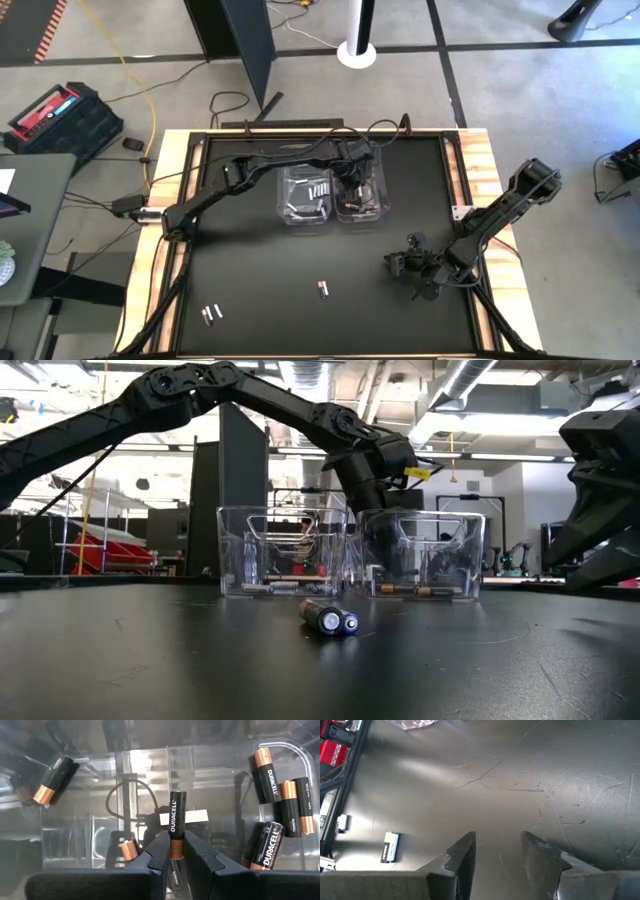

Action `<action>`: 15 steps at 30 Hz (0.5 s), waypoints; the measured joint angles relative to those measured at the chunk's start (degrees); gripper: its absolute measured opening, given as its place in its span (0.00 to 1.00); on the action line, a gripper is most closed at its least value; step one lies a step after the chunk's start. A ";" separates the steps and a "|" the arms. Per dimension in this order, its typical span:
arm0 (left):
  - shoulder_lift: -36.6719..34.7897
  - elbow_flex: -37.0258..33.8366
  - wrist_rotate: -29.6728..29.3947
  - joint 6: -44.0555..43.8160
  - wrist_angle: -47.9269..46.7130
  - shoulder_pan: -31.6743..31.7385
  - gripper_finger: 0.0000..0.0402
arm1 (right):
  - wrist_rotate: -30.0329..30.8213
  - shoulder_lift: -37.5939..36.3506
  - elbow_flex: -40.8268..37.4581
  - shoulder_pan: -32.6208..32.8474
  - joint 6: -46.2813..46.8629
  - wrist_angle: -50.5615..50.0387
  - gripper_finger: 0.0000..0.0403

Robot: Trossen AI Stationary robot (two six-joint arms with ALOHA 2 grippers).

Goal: Sort batteries
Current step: Put the black battery into the right transparent bin

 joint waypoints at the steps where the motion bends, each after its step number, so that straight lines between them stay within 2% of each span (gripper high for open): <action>1: 0.00 0.00 0.00 -0.01 -0.07 0.01 0.11 | 0.00 0.00 0.00 0.00 0.02 0.02 0.43; 9: 0.00 0.00 -0.02 -0.08 -0.07 -0.01 0.18 | 0.00 0.00 0.00 0.02 0.00 0.00 0.43; 15: 0.00 0.00 -0.04 -0.15 -0.05 -0.02 0.20 | 0.00 0.00 0.00 0.02 -0.08 0.00 0.43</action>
